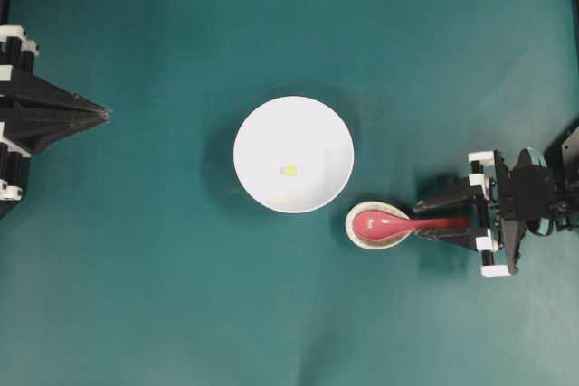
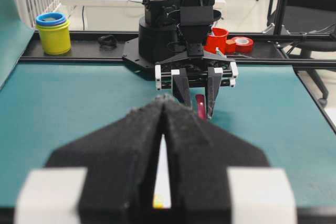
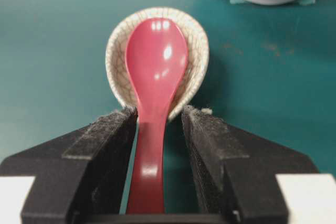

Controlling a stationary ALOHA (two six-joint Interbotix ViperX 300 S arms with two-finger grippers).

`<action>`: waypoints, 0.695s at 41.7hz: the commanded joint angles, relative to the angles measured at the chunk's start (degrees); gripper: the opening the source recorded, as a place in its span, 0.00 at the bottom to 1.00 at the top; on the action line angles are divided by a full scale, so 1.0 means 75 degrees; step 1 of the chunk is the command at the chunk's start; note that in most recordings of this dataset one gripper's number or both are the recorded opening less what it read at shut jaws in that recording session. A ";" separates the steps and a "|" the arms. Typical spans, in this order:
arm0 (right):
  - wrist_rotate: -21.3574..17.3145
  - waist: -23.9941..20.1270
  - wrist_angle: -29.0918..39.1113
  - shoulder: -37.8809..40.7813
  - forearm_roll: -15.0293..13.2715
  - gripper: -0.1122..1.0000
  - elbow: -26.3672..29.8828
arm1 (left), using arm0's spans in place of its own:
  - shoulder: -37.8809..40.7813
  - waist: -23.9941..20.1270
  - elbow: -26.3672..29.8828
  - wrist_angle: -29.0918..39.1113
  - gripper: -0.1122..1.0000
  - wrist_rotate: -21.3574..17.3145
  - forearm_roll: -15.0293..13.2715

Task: Scoop the yellow hexagonal prism block from the bowl with a spoon using the right arm.
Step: 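Close the right gripper on the pink spoon handle, then lift the pink spoon off the speckled dish with the right gripper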

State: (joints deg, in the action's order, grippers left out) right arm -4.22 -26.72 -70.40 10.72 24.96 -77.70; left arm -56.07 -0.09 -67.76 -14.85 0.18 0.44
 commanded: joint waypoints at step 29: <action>-0.0047 -0.0094 0.0164 -0.0082 0.0012 0.53 0.0035 | 0.0070 -0.0012 0.0105 0.0070 0.10 0.0000 0.0012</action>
State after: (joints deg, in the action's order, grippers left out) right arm -4.48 -27.16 -68.99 10.72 24.96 -77.70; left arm -56.07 -0.09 -67.76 -13.97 0.18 0.44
